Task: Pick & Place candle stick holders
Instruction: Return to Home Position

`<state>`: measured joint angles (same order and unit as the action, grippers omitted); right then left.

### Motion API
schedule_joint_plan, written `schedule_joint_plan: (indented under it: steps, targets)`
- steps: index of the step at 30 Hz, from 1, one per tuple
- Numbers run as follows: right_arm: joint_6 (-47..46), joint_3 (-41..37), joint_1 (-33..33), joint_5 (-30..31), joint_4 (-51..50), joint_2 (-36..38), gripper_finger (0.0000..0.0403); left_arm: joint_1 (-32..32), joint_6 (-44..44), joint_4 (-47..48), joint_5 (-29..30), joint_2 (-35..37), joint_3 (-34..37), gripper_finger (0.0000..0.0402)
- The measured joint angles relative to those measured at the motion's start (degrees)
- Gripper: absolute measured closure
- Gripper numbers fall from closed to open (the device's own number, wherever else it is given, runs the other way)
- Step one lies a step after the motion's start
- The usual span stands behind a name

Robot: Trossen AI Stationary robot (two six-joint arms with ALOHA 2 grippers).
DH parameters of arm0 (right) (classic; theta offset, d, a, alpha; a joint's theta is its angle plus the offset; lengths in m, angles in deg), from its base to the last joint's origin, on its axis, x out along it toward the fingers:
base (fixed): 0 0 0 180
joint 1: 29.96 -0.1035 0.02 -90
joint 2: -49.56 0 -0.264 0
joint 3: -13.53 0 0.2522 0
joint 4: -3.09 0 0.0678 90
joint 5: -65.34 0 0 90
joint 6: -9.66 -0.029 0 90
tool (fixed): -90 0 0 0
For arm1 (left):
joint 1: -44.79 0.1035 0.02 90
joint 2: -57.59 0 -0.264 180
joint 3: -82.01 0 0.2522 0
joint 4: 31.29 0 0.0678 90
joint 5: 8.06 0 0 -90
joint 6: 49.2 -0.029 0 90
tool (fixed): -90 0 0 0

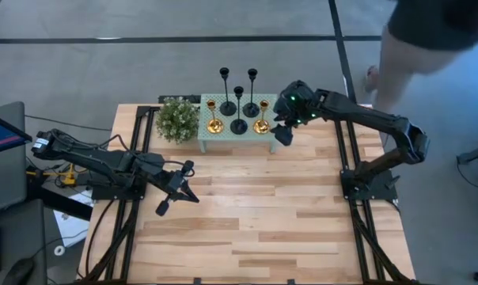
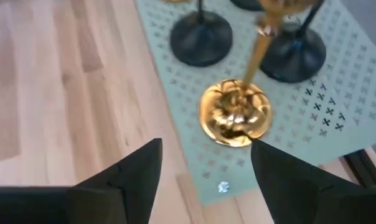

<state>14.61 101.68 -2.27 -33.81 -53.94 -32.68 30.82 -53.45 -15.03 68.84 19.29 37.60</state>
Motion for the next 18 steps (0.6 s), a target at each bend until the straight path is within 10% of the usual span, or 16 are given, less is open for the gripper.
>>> schedule_joint_plan:
  steps: [18]
  targets:
    - [-2.81, -0.76, -10.81, 2.42, -9.07, 11.97, 0.0356, 0.02, 0.0, -0.02, 1.15, -0.02, 0.0, 0.0392]
